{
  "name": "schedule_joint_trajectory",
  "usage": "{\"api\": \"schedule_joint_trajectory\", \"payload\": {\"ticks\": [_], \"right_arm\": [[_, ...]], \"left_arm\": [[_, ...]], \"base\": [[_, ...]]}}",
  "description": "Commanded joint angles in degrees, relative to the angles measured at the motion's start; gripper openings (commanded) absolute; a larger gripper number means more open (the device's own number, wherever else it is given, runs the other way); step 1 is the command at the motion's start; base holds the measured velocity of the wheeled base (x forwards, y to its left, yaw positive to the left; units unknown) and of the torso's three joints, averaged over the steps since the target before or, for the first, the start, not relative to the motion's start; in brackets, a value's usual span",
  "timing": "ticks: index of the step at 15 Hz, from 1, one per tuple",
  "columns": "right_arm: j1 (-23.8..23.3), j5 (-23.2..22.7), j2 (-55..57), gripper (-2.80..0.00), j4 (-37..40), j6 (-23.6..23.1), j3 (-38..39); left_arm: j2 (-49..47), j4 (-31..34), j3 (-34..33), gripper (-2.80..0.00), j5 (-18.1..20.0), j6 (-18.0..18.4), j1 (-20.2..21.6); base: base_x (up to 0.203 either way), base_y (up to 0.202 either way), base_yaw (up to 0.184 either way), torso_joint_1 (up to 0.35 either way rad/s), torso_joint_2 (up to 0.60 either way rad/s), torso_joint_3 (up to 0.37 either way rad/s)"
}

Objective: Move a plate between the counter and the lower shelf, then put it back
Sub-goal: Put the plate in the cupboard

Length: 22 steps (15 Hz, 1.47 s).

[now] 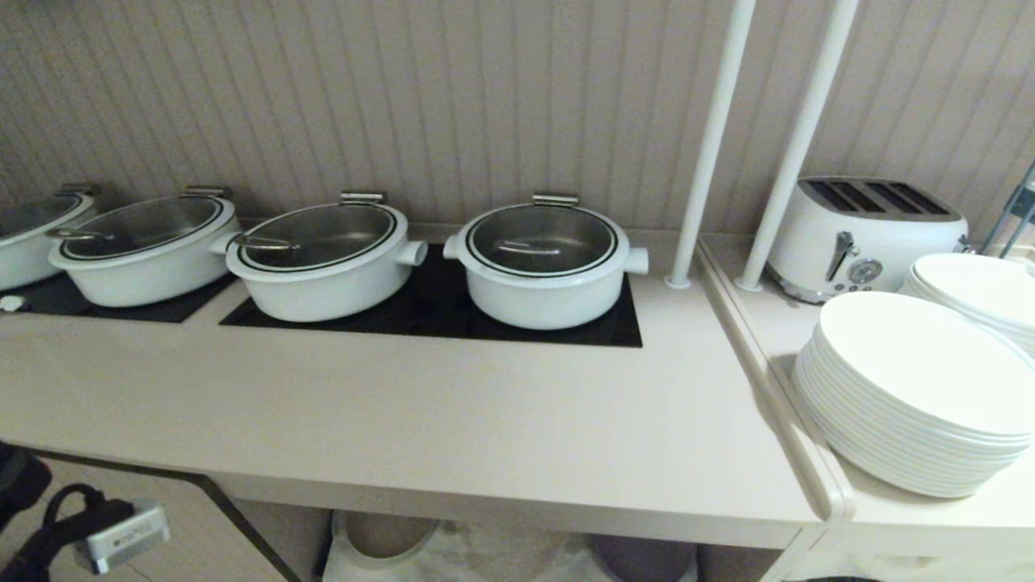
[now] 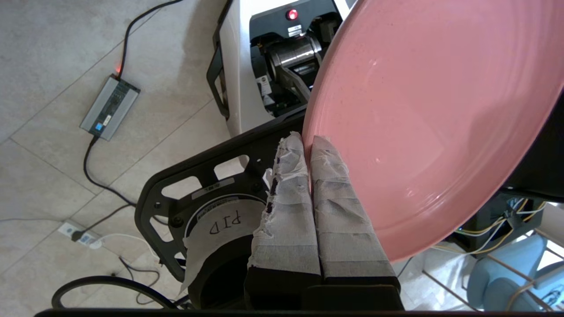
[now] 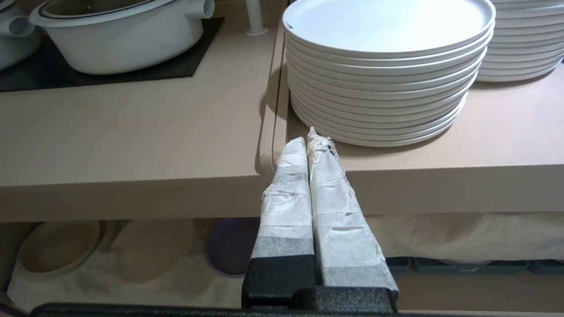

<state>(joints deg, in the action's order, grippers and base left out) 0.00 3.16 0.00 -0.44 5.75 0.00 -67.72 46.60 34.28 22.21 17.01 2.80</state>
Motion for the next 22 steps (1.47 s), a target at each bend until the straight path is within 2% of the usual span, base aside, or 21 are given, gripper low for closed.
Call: {"api": "schedule_joint_trajectory", "payload": {"ticks": [1, 22], "right_arm": [[0.0, 0.01, 0.0, -2.8, 0.0, 0.05, 0.0], [0.0, 0.01, 0.0, -2.8, 0.0, 0.05, 0.0]], "left_arm": [[-0.04, 0.33, 0.03, -2.8, 0.16, 0.04, 0.01], [-0.4, -2.4, -0.09, -2.8, 0.73, -0.13, 0.01]], "base": [[0.0, 0.0, 0.0, -0.102, 0.22, 0.109], [0.0, 0.0, 0.0, -0.143, 0.3, 0.157]]}}
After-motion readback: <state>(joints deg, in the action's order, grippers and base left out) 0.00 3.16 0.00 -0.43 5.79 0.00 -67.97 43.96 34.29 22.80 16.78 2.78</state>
